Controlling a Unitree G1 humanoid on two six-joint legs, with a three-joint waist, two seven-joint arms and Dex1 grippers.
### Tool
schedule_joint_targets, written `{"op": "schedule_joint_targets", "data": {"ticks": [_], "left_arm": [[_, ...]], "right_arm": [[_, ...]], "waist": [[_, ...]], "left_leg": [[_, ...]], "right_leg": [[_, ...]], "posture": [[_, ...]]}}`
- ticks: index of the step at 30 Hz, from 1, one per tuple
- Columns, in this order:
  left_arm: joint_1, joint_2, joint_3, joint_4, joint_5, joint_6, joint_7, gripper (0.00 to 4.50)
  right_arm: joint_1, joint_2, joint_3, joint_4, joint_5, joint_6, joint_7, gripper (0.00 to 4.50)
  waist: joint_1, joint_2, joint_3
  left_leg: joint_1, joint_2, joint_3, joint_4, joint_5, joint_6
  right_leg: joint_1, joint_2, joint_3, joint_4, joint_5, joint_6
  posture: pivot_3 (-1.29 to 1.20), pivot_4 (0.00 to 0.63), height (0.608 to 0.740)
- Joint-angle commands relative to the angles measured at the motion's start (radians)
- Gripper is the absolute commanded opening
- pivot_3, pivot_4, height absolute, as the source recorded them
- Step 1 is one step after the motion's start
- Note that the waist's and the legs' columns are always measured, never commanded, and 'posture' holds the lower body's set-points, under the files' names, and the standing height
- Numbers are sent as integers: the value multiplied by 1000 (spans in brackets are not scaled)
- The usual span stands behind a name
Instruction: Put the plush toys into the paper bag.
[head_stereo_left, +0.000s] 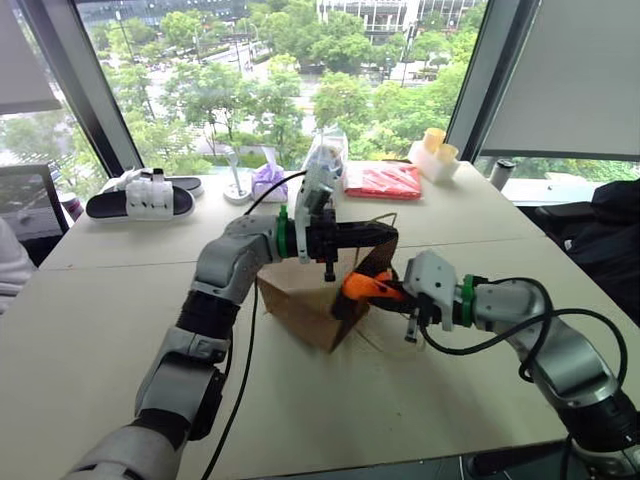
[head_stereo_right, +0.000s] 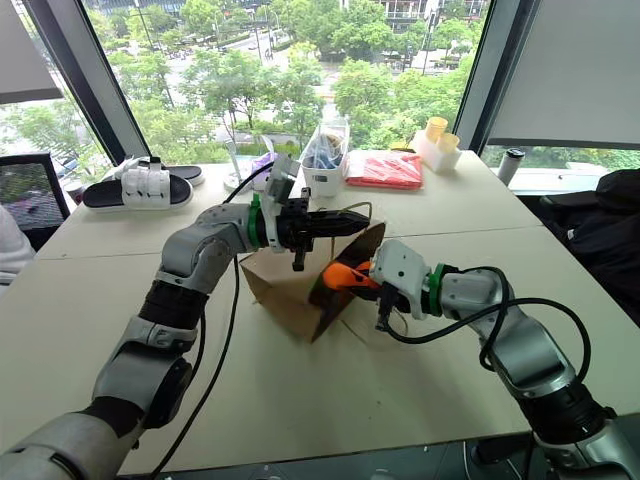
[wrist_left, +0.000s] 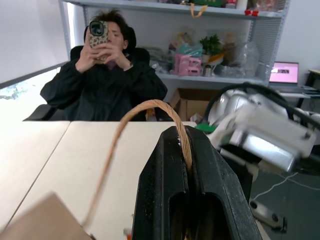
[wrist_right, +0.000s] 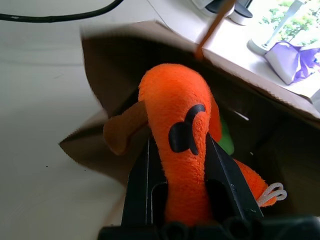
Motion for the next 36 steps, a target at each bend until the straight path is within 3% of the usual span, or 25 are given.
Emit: {"op": "schedule_joint_targets", "data": {"ticks": [1, 12, 17, 19, 21, 29, 33, 36], "left_arm": [[-4, 3, 21, -54, -37, 23, 8, 0], [-17, 3, 30, -50, -66, 55, 28, 0], [-27, 4, 40, -15, -46, 23, 53, 0], [-38, 2, 56, 9, -43, 11, 74, 0], [-43, 4, 61, 24, -39, -3, 82, 0], [-39, 8, 51, 54, -15, -44, 96, 0], [-42, -3, 56, 71, -13, -55, 92, 0], [-49, -5, 58, 85, -12, -64, 88, 0]], "right_arm": [[-39, 19, 35, 42, -59, -36, -3, 21], [-206, 194, 156, 389, -279, -240, -96, 21], [-207, 205, 158, 447, -317, -306, -88, 2307], [-199, 204, 132, 431, -313, -303, -100, 3495], [-189, 204, 92, 396, -284, -277, -106, 4387], [-48, 144, -118, 83, -122, -58, -104, 4452], [72, 167, -345, -146, 62, 219, -189, 4452], [158, 211, -504, -199, 134, 389, -300, 4452]], "waist": [[-1, 0, 0], [-4, 0, 0], [-3, 0, 0], [-4, 0, 0], [-4, 0, 0], [0, 0, 0], [5, 0, 0], [5, 0, 0]], "left_leg": [[0, 0, 0, 0, 0, 0], [0, 0, 1, -1, 1, -1], [0, 0, 0, -1, 1, -2], [0, 0, 0, -1, 1, -2], [0, 0, 0, -1, 1, -2], [-1, 0, 0, -2, 1, -2], [-1, 1, -1, -3, 1, -2], [-1, 2, 0, -2, 1, -2]], "right_leg": [[0, 0, 0, 0, 0, 0], [-3, 2, 1, 2, 1, -2], [-3, 2, 1, 2, 1, -2], [-3, 2, 1, 2, 1, -2], [-3, 2, 1, 2, 1, -2], [-4, 2, 1, 1, 1, -2], [-3, 2, 1, 1, 1, -2], [-3, 2, 2, 1, 1, -2]], "posture": [[0, 150, 740], [0, 150, 740], [0, 150, 740], [0, 150, 740], [0, 150, 740], [0, 150, 740], [0, 150, 740], [0, 150, 740]]}}
